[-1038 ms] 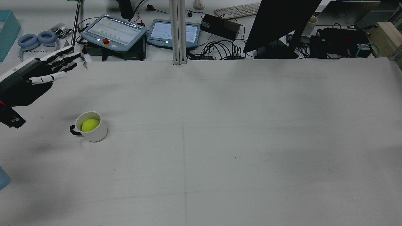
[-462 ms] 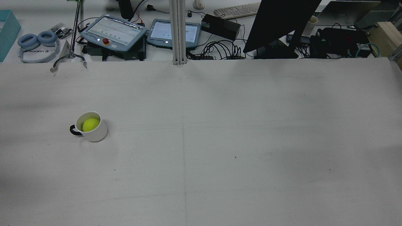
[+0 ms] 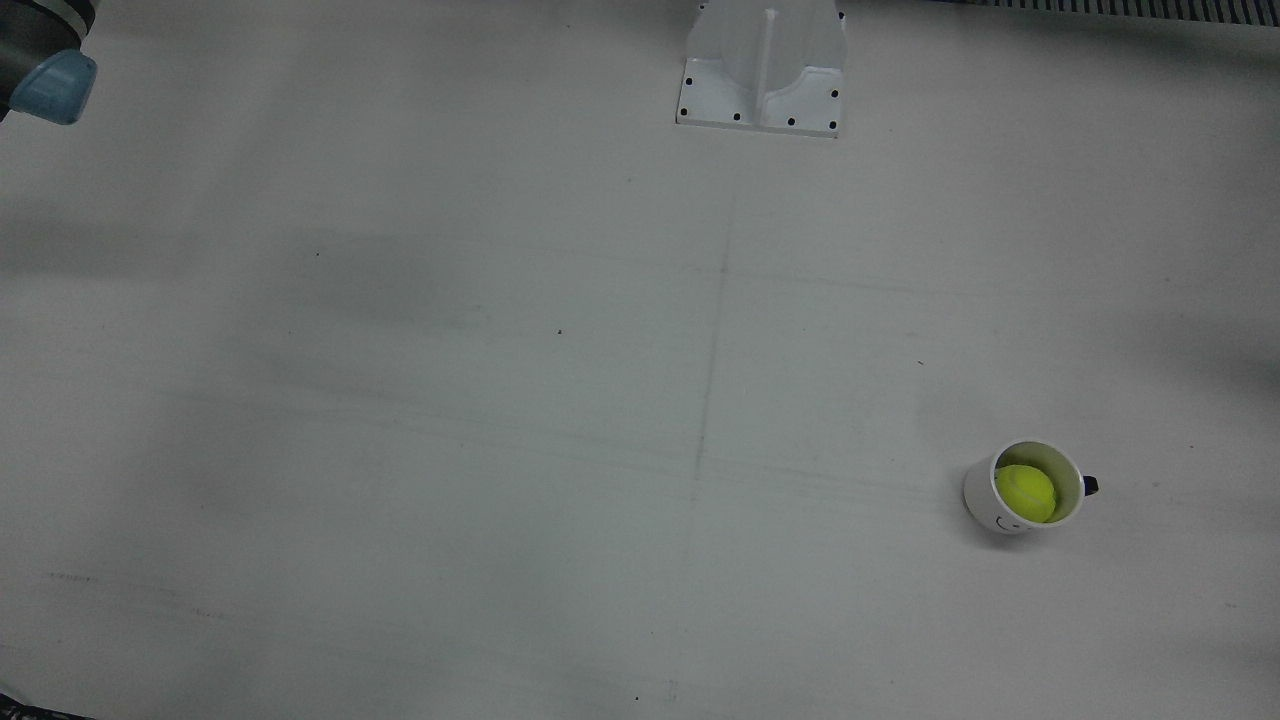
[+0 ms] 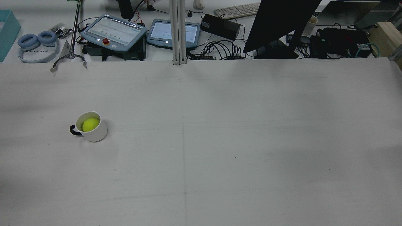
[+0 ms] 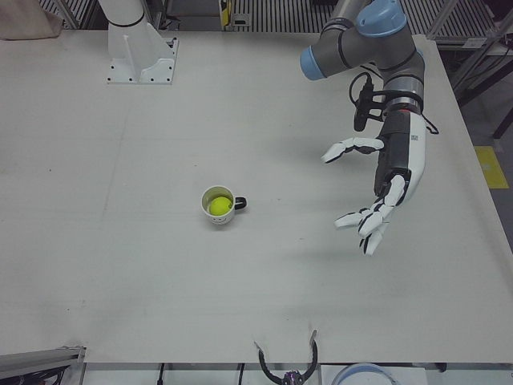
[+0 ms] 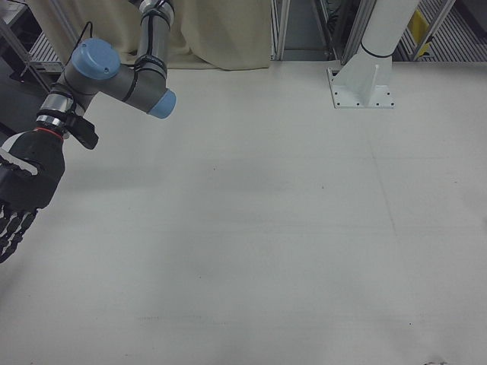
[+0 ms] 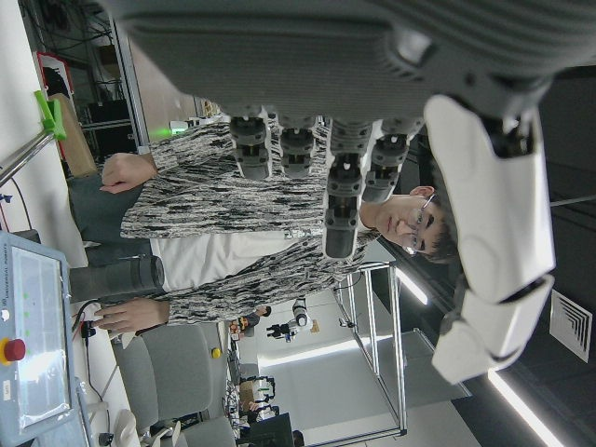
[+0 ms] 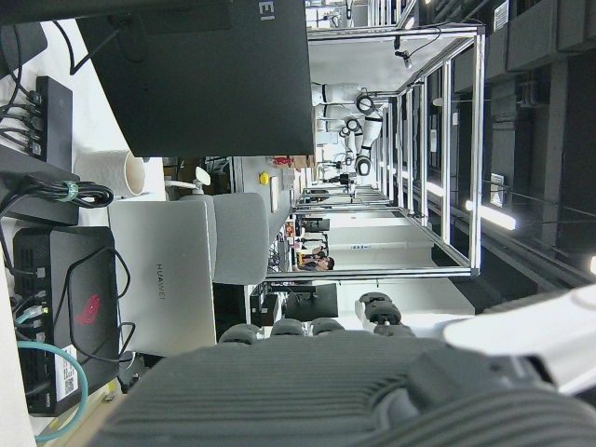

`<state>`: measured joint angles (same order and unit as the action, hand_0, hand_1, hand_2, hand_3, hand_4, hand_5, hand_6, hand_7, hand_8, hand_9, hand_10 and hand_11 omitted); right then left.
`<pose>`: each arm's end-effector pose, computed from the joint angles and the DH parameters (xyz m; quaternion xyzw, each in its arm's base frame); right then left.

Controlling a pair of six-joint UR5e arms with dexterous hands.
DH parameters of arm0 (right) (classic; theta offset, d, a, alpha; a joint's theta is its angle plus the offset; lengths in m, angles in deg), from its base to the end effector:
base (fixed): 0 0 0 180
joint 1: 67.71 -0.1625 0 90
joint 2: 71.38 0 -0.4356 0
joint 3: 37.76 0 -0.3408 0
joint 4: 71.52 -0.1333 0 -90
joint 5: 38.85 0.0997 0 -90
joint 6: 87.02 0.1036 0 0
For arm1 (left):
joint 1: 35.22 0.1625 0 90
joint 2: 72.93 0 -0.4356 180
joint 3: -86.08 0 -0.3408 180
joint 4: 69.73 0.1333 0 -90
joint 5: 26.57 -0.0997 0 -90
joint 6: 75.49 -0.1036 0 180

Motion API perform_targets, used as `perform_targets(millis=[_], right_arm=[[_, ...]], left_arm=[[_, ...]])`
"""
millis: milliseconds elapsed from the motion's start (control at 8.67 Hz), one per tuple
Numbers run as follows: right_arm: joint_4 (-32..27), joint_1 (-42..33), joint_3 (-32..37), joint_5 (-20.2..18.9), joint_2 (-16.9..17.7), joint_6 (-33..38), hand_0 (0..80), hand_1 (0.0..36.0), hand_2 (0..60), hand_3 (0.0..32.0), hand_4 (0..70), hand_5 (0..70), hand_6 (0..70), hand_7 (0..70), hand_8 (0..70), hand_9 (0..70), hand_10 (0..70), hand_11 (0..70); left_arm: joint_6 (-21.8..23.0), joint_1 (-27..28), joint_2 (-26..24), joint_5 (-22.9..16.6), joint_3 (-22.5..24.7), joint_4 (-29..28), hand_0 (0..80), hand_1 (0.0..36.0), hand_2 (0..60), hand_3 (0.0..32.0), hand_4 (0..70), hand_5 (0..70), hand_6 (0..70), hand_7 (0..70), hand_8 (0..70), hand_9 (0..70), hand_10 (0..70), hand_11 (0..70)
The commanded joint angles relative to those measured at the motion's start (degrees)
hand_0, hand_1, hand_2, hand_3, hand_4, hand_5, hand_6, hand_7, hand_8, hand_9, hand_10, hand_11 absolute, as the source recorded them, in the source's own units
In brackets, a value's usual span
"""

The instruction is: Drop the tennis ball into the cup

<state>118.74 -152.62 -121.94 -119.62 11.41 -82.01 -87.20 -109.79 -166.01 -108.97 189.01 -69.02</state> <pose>0.1066 -0.4924 0.7007 -0.0038 0.6511 -0.7572 0.0518 -0.0150 -0.4983 0.5725 0.0144 0.7941 -0.6008 0.0908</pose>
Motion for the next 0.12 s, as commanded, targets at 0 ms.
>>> perform_targets(millis=[0], right_arm=[[-0.06, 0.0, -0.02, 0.0, 0.0, 0.0, 0.0, 0.0, 0.0, 0.0, 0.0, 0.0, 0.0, 0.0, 0.0, 0.0, 0.0, 0.0]], left_arm=[[-0.33, 0.3, 0.53, -2.39, 0.08, 0.96, 46.5, 12.6, 25.8, 0.0, 21.1, 12.1, 47.7, 16.4, 14.2, 9.2, 8.1, 12.6]])
